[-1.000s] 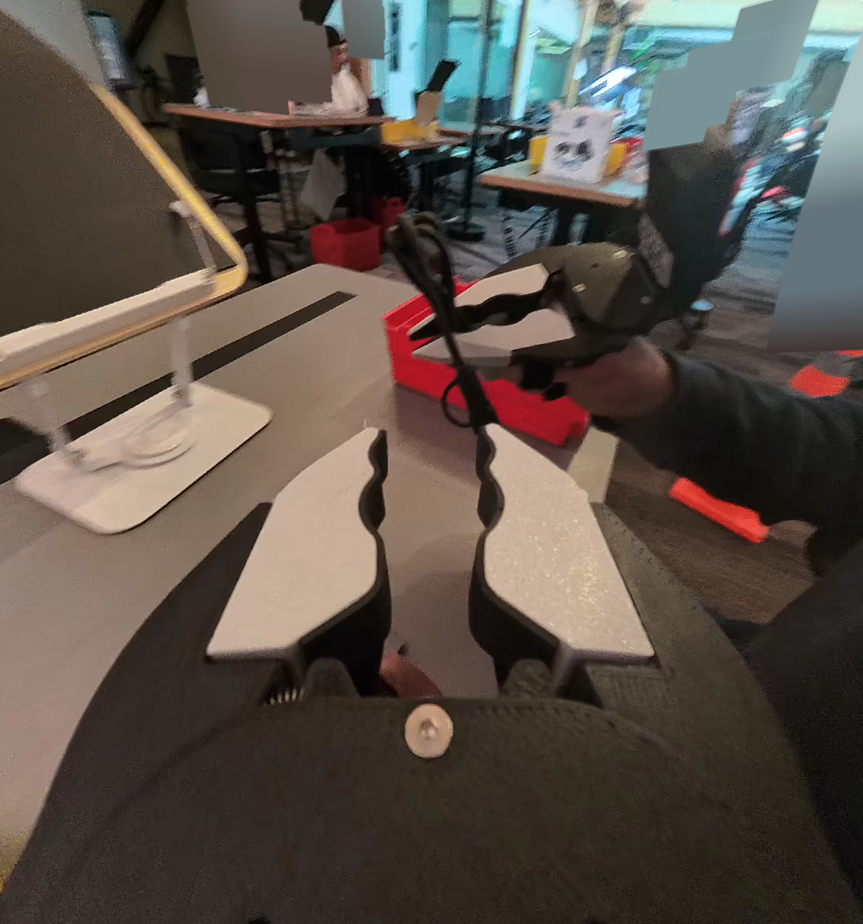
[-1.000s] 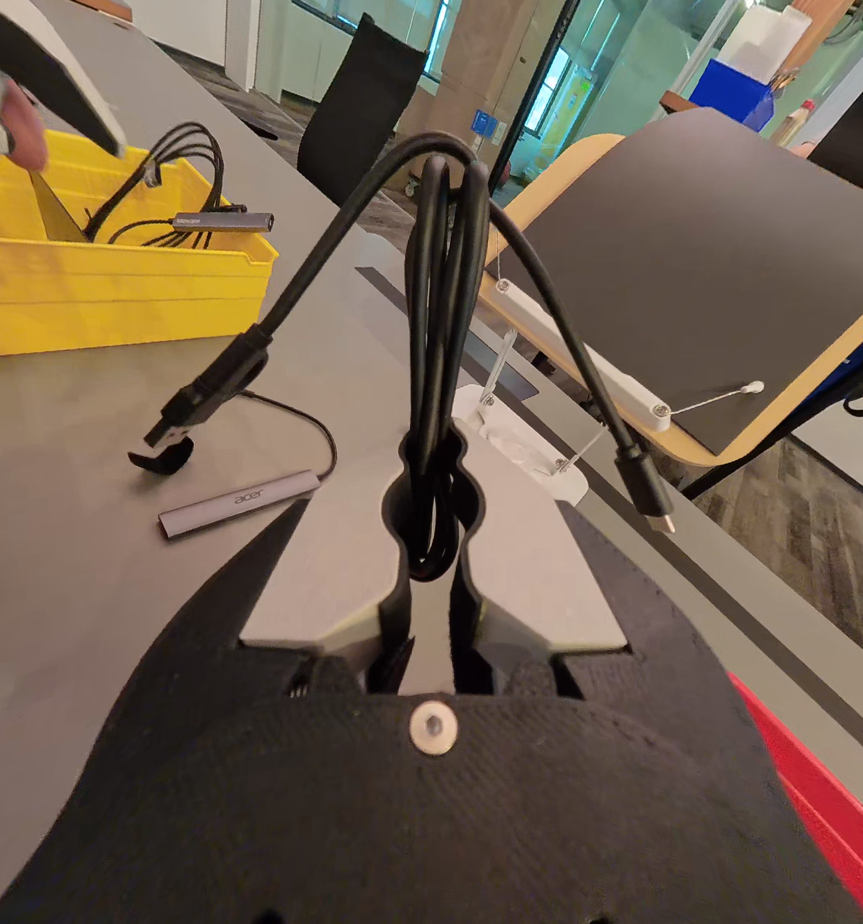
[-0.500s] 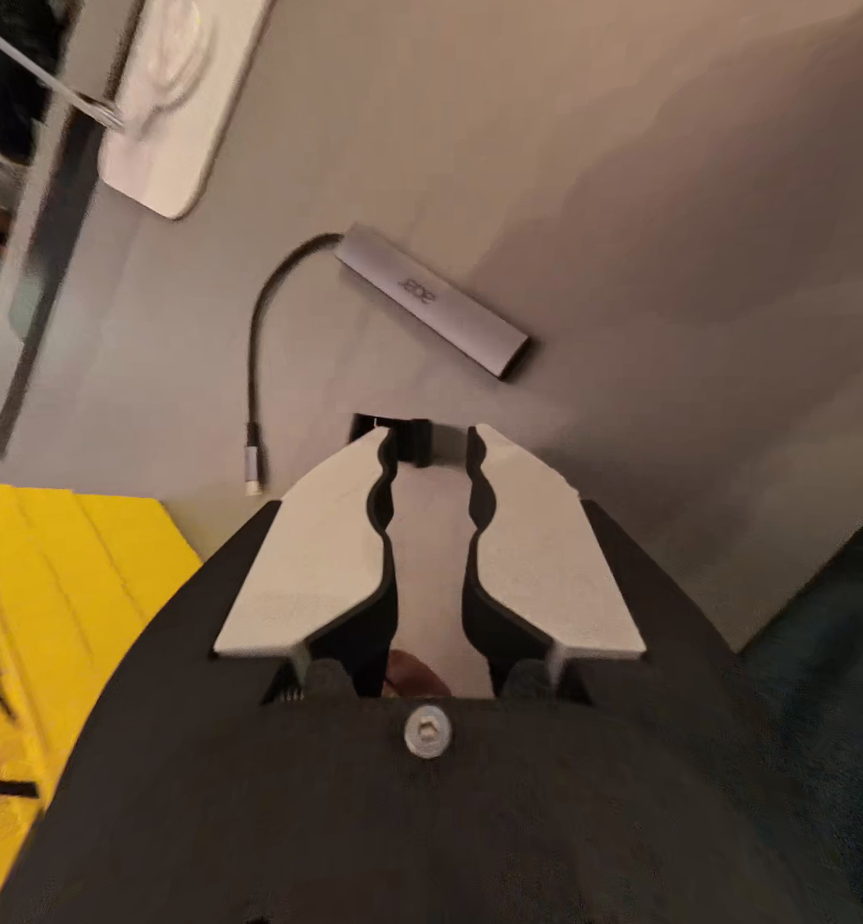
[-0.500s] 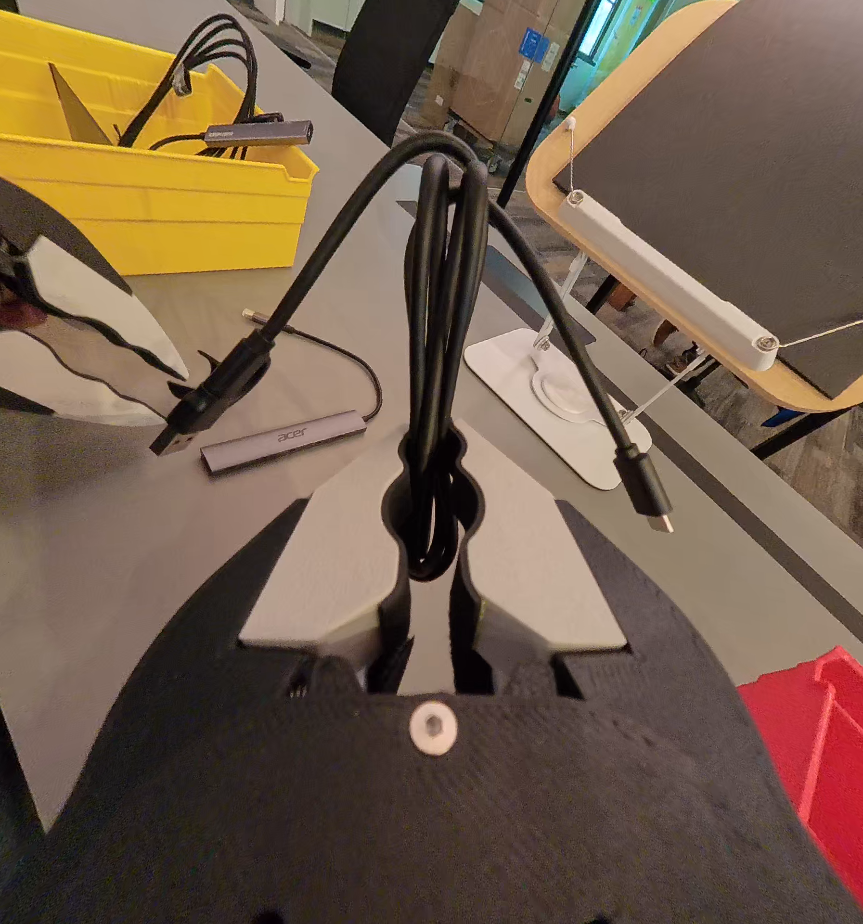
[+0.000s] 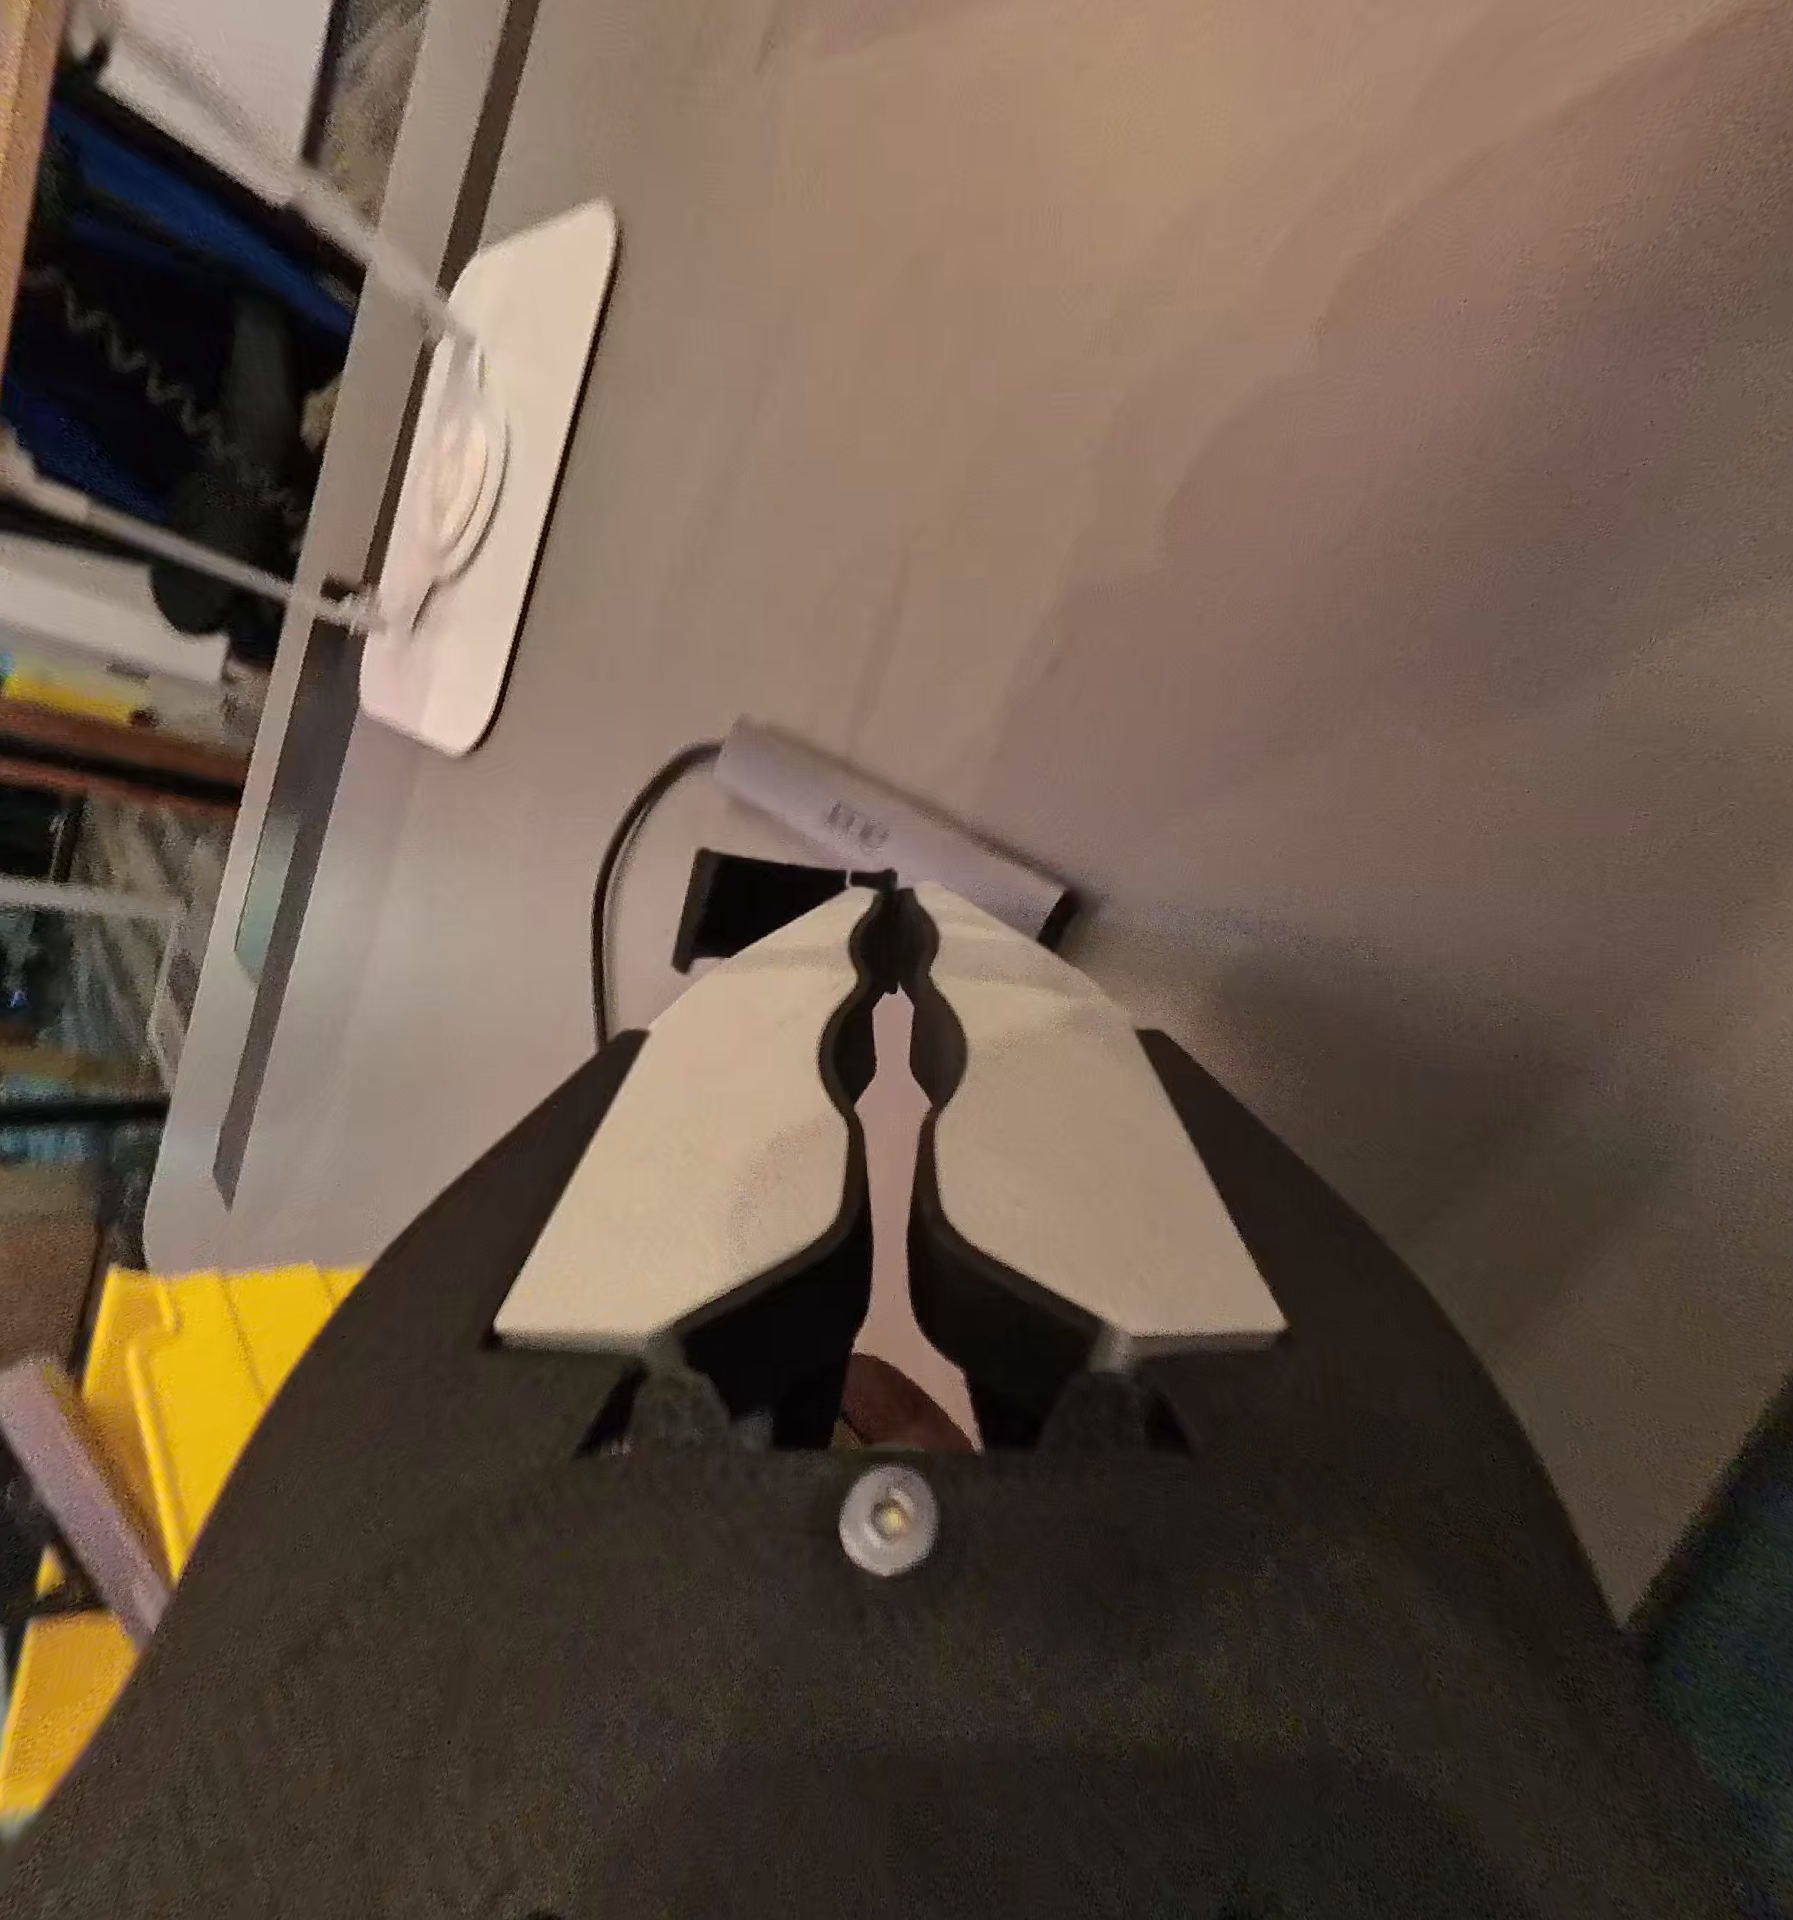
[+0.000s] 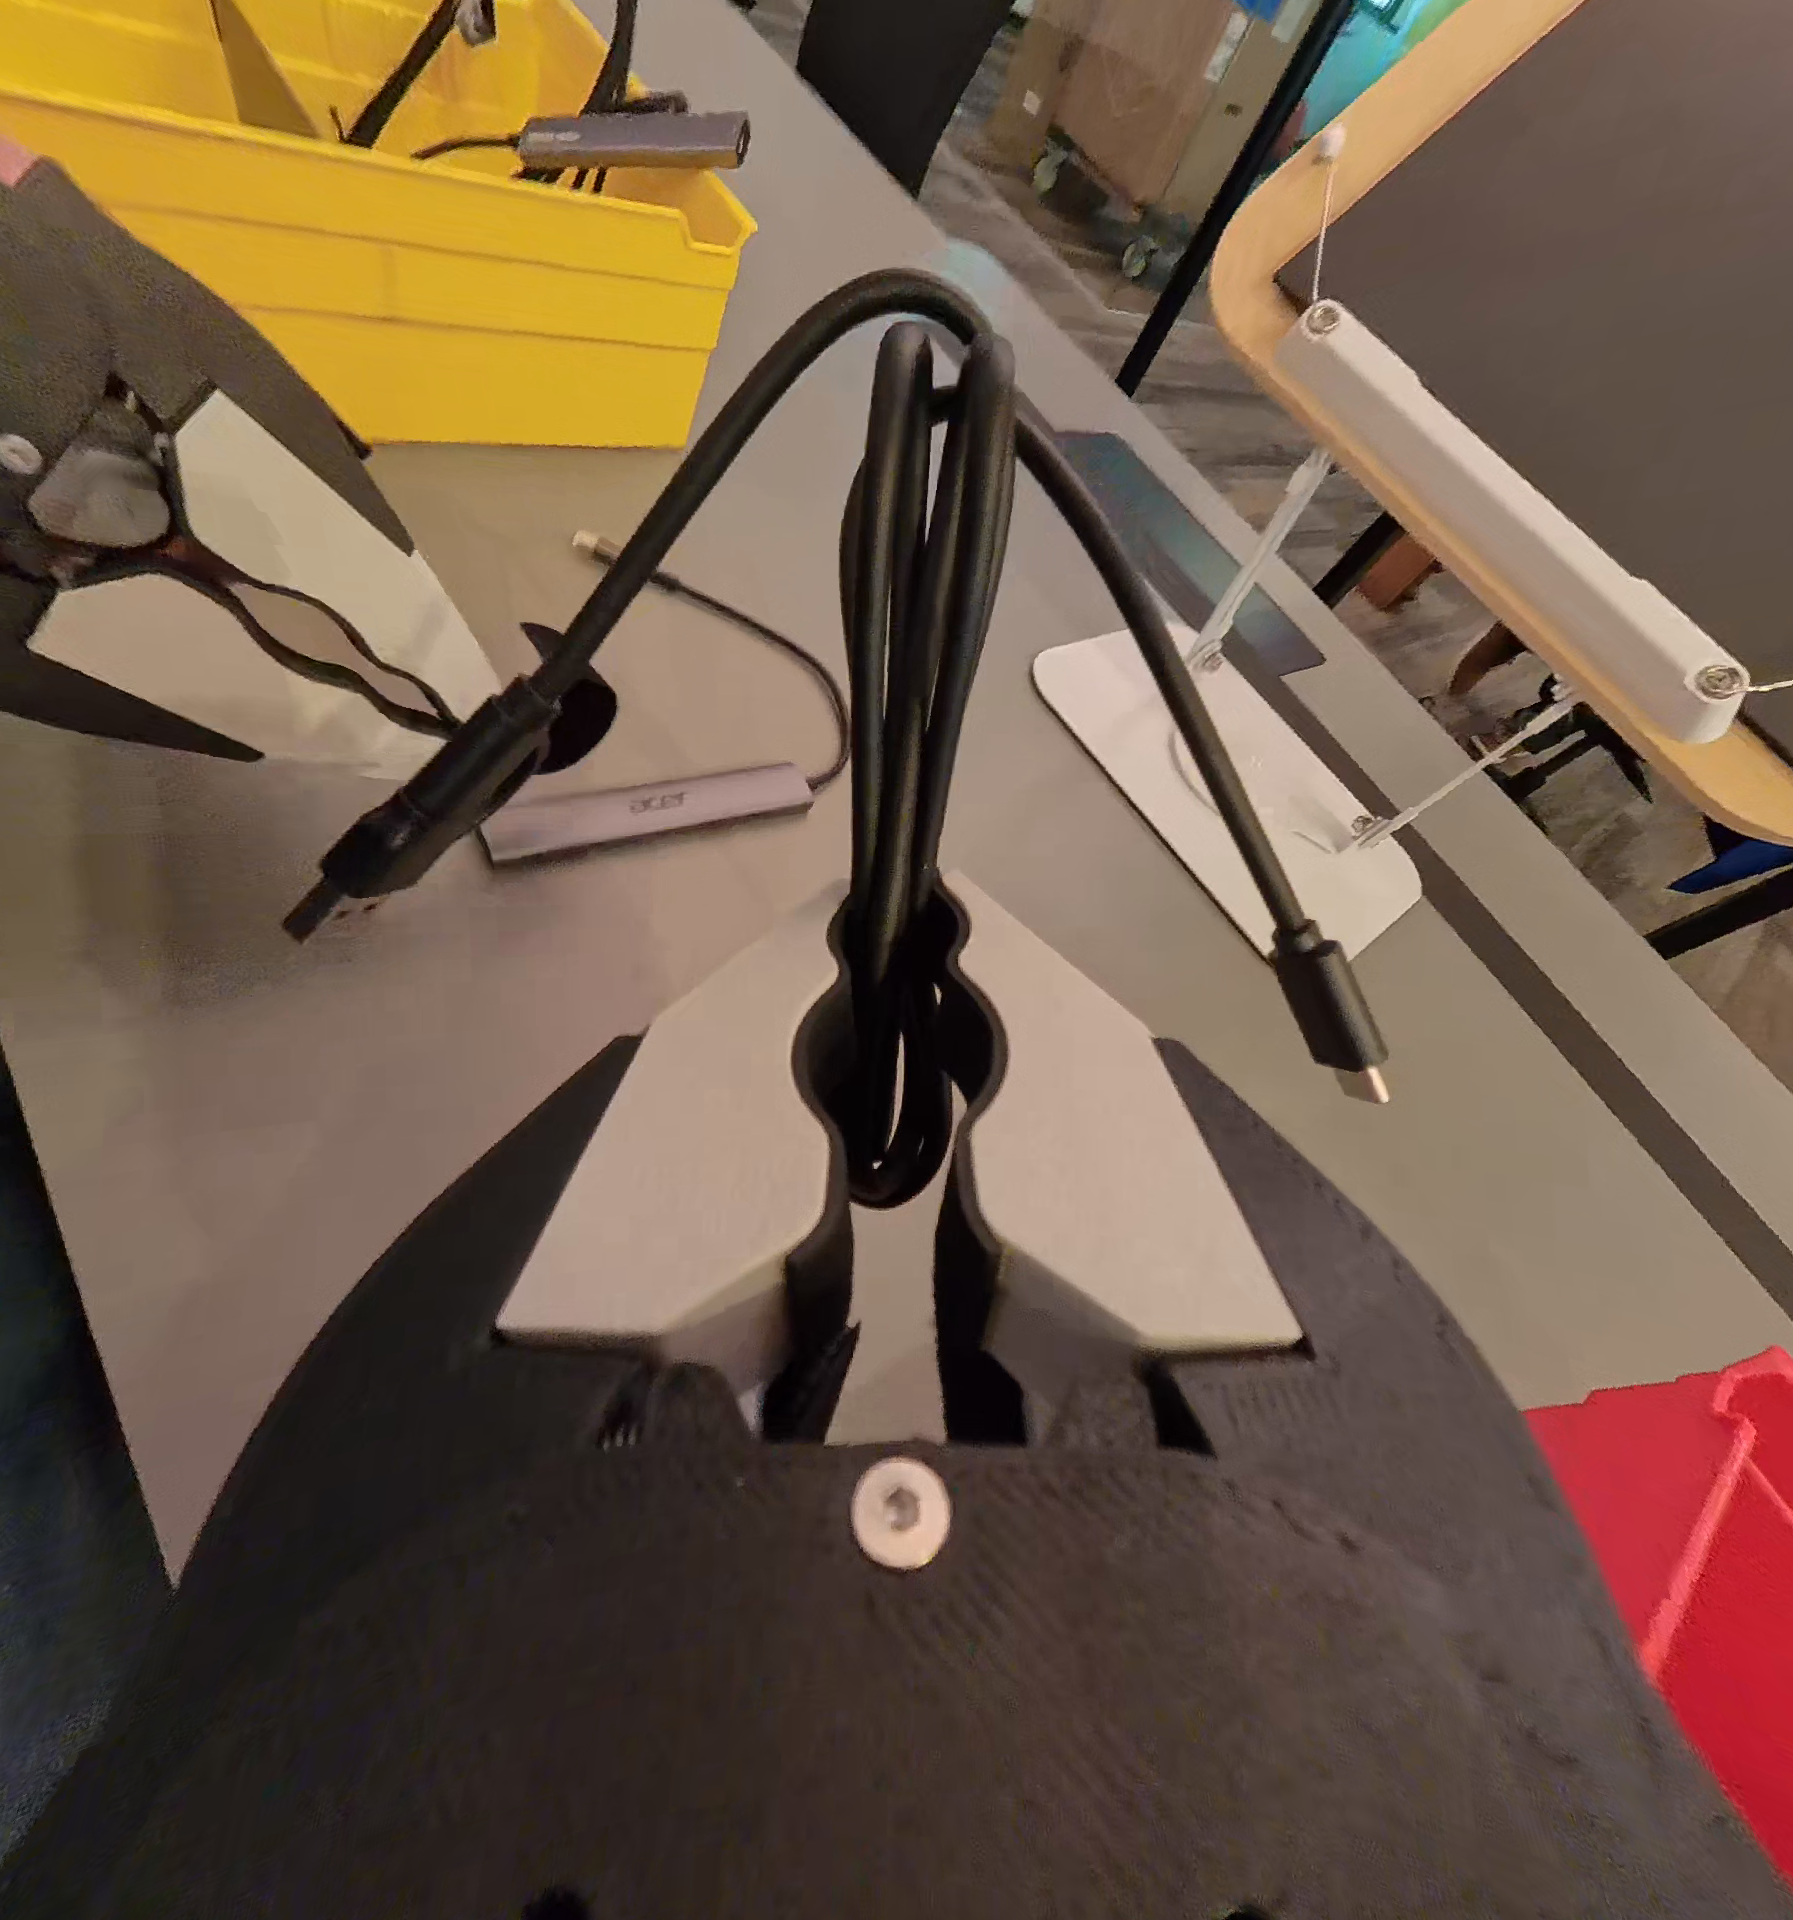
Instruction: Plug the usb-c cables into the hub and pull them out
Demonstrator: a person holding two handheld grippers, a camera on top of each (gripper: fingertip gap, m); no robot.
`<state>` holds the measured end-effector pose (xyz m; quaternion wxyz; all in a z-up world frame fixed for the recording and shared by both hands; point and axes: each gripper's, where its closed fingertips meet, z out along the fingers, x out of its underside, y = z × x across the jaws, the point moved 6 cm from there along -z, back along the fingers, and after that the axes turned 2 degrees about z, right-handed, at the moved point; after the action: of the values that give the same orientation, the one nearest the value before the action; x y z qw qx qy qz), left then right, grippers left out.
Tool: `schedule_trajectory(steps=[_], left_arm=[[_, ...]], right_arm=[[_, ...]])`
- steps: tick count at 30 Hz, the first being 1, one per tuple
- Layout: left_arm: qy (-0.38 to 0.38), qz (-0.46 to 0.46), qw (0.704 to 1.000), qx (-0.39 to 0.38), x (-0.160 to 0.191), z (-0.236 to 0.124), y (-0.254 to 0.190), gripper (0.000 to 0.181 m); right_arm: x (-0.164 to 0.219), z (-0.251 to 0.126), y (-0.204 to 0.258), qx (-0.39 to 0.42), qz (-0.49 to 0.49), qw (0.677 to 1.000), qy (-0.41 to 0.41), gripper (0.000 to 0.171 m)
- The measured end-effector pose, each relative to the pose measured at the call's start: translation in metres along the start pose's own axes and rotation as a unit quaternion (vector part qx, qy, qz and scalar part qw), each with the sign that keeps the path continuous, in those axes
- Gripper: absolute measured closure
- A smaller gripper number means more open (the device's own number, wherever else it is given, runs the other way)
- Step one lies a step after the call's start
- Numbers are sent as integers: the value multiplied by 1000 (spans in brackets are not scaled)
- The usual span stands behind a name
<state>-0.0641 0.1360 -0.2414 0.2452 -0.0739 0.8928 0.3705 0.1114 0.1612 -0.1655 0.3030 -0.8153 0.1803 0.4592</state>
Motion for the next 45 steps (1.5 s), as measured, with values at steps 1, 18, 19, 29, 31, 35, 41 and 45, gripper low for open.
schedule_trajectory(steps=[1,18,19,29,31,35,41,45], left_arm=[[-17,17,1000,16,-10,0,-3,181],[-73,144,969,188,-69,58,-42,181],[-82,150,970,175,-70,59,-41,181],[-124,171,965,156,-70,56,-44,181],[-127,164,964,167,-69,58,-46,180],[-141,151,963,174,-68,58,-49,176],[-151,102,967,176,-63,49,-44,145],[-151,75,972,165,-53,35,-36,135]], right_arm=[[1,-1,0,-4,-8,1000,9,166],[61,14,34,-154,-59,973,163,166],[64,16,35,-154,-56,972,166,166],[82,31,40,-190,-15,964,187,166],[87,36,41,-190,-17,961,198,166],[89,42,41,-206,-7,957,203,165],[87,47,38,-216,-11,952,218,165],[86,48,38,-221,-26,949,222,166]])
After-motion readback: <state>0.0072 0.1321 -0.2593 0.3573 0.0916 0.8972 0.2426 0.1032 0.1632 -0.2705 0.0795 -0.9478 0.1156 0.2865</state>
